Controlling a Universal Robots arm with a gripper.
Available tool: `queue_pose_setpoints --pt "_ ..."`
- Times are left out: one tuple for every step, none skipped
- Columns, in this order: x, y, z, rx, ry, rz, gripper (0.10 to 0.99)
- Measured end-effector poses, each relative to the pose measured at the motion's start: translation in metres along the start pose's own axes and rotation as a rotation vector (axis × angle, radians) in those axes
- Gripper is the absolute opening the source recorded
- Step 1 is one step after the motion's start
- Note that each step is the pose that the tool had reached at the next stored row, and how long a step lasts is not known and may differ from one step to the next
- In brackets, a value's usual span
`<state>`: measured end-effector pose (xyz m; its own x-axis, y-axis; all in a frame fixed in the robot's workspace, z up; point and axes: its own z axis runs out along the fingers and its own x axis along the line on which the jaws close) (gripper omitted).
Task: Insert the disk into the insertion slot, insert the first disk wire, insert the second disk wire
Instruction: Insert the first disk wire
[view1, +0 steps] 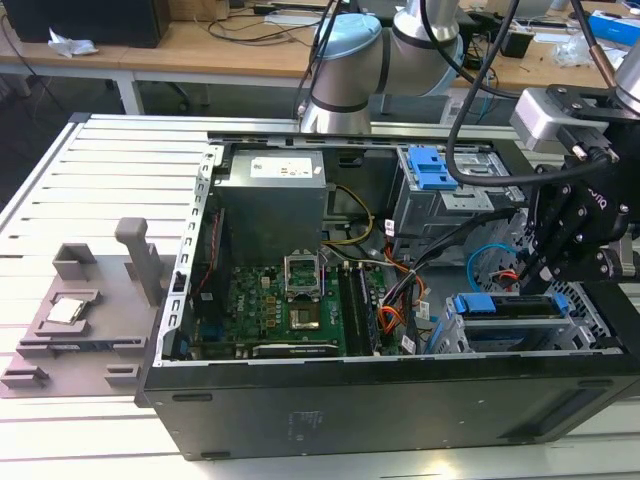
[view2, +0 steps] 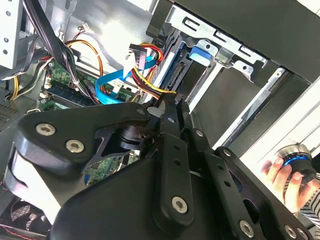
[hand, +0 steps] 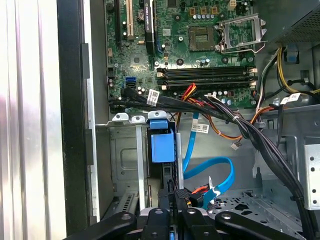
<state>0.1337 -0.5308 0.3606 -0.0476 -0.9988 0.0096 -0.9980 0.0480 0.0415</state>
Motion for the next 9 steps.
queue_pose_setpoints --pt "-0.0001 -0.0003 0.0007 0.0 -0.0002 0.0 0.157" --pt "0.0 -0.0007 0.0014 0.0 0.0001 0.0 0.157" --pt "0.0 -0.0012 0.0039 0.0 0.0 0.0 0.157" --pt "0.0003 -0.0013 0.0063 0.0 -0.0001 0.0 0.157" --pt "0.0006 -0.0014 0.0076 0.0 0.0 0.0 0.157" --pt "0.0009 -0.0015 0.0082 0.0 0.0001 0.0 0.157" --pt "0.0015 -0.0016 0.0092 0.0 0.0005 0.0 0.157" --pt "0.0019 -0.0016 0.0097 0.0 0.0007 0.0 0.157" --pt "0.0029 -0.0017 0.0109 0.0 0.0007 0.0 0.157"
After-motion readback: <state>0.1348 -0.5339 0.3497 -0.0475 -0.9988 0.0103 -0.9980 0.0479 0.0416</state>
